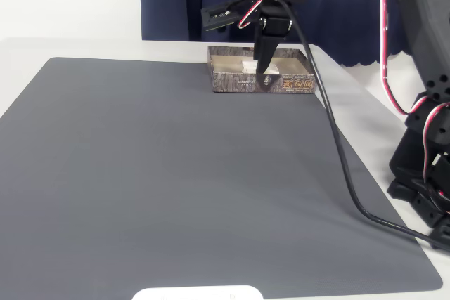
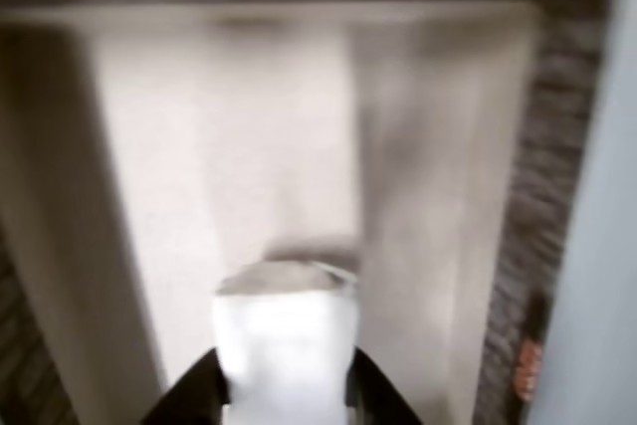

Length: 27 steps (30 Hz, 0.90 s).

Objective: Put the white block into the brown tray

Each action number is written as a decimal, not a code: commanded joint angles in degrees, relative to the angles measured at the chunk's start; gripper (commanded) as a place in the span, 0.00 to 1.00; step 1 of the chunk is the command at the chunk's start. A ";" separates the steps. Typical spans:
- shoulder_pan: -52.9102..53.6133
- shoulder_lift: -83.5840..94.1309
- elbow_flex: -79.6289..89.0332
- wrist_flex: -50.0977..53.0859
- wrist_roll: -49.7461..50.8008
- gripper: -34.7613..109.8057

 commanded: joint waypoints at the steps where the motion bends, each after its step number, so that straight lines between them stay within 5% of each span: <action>1: 0.26 0.53 -2.81 -0.44 0.79 0.44; 7: 0.35 0.44 -4.04 -1.41 -1.67 0.53; 15: 0.35 2.72 -3.96 -2.20 -0.62 0.54; 19: 0.09 7.91 -1.67 -0.79 -0.09 0.46; 24: -1.76 17.05 6.50 5.71 8.17 0.25; 27: -3.08 22.68 12.74 5.98 13.71 0.24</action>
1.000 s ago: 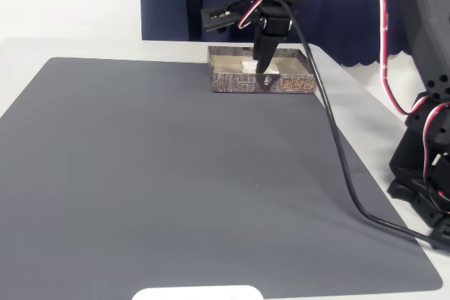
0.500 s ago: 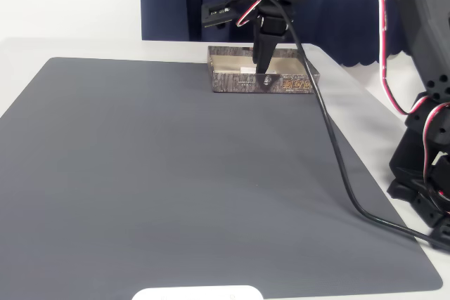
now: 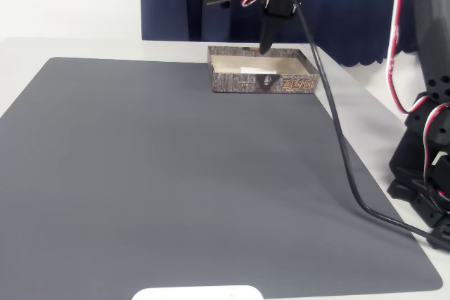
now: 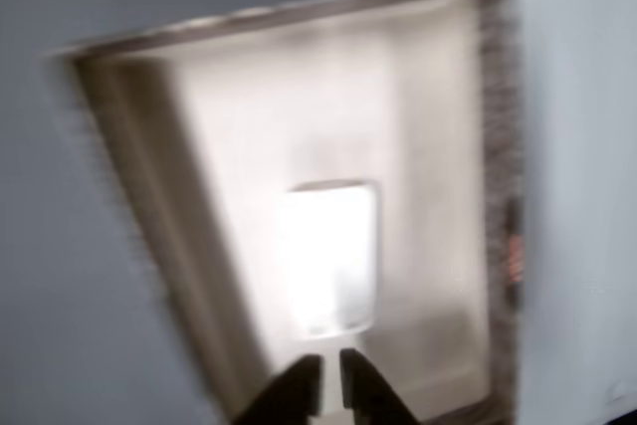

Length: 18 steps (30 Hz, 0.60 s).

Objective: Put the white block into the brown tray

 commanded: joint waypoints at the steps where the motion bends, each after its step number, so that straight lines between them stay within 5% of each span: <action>1: -1.49 9.67 4.39 0.70 5.98 0.24; 18: -26.02 57.66 62.23 -4.22 34.10 0.24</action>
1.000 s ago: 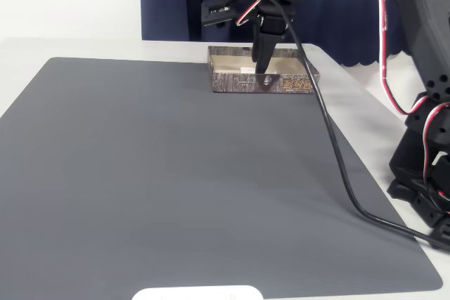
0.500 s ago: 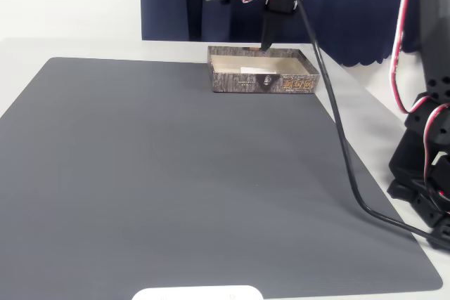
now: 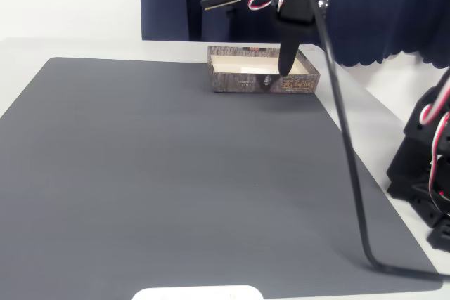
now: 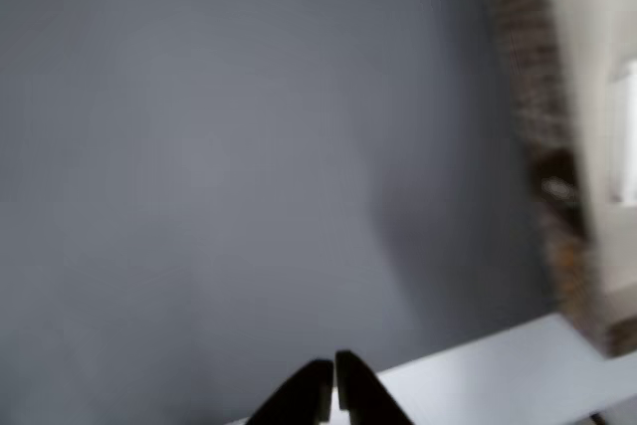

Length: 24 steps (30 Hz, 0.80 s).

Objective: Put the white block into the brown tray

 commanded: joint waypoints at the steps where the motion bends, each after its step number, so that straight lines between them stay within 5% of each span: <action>1: -6.42 10.02 5.89 -0.97 3.43 0.24; 24: -44.82 55.55 57.39 -20.21 23.47 0.24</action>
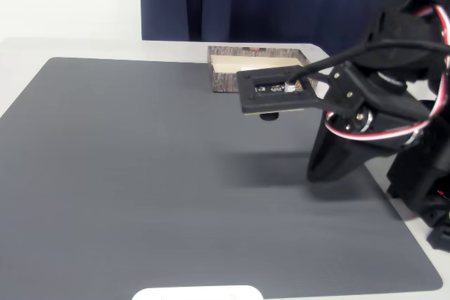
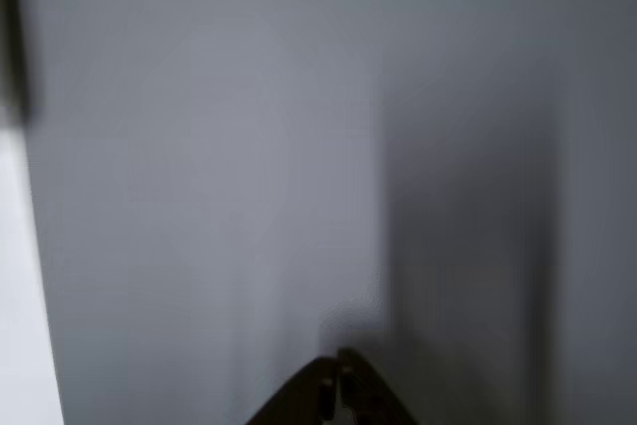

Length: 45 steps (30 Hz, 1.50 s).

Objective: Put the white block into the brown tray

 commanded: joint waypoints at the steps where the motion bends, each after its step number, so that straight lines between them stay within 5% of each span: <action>1: -2.29 5.62 3.52 -3.69 2.11 0.24; 17: -3.52 22.41 15.29 -5.98 1.85 0.24; 45: -3.08 26.02 15.38 9.93 -2.11 0.24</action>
